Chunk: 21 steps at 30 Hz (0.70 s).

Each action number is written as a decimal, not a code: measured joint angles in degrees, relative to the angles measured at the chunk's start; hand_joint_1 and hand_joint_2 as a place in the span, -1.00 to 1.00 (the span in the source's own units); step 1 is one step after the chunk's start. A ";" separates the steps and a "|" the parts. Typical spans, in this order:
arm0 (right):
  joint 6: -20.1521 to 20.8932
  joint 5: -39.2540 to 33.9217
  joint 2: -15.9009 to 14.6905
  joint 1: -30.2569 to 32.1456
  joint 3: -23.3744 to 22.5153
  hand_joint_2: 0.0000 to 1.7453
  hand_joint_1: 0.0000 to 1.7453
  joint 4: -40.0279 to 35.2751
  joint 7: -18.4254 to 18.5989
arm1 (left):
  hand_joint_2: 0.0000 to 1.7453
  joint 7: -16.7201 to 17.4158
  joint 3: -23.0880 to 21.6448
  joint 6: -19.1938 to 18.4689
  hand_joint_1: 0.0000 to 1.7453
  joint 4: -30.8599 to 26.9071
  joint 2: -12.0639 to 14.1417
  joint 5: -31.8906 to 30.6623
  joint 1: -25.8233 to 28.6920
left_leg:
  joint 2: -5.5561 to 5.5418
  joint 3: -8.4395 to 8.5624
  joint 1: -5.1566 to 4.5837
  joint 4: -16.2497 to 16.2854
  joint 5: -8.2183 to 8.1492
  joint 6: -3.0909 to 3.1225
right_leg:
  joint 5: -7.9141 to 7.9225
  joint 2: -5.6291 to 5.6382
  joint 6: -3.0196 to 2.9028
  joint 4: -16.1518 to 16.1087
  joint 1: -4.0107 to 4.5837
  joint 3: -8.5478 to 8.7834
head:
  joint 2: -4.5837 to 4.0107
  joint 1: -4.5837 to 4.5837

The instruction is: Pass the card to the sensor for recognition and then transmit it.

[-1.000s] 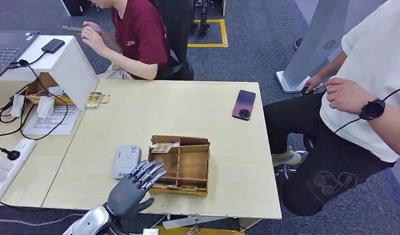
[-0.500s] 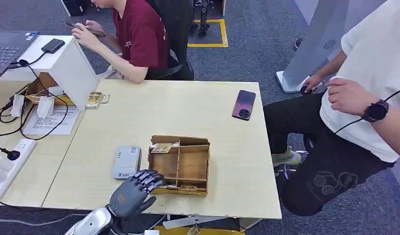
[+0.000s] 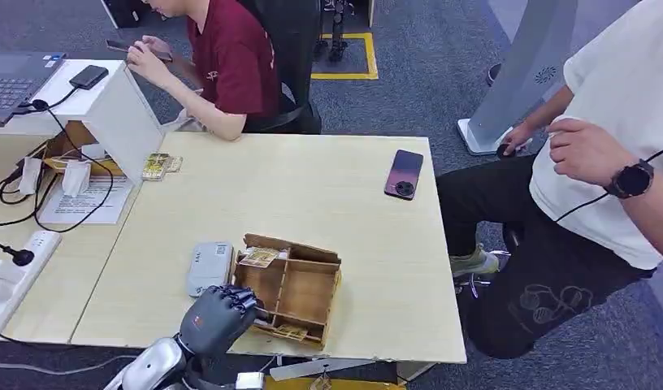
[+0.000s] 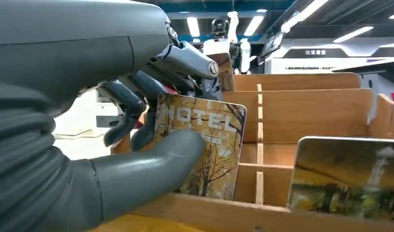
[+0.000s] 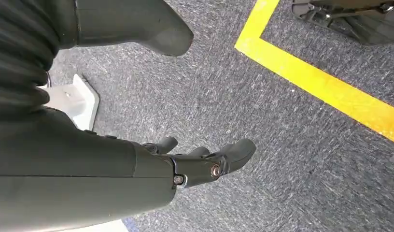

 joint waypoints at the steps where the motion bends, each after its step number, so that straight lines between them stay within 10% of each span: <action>1: 0.02 0.15 0.00 0.00 -0.04 1.00 -1.00 0.00 0.00 | 1.00 -0.20 0.00 0.00 1.00 -0.09 0.00 0.35 0.01 | 0.00 0.00 0.00 0.00 0.00 0.00 | 0.00 0.00 0.00 0.00 0.00 0.01 | 0.00 0.00; 21: 0.22 1.49 0.00 -0.03 -0.20 1.00 -1.00 -0.02 0.04 | 1.00 -1.49 0.68 0.04 1.00 -7.86 0.00 2.43 -1.51 | -0.01 -0.01 0.00 0.01 0.00 0.00 | 0.00 -0.01 0.00 0.00 0.00 -0.01 | 0.00 0.00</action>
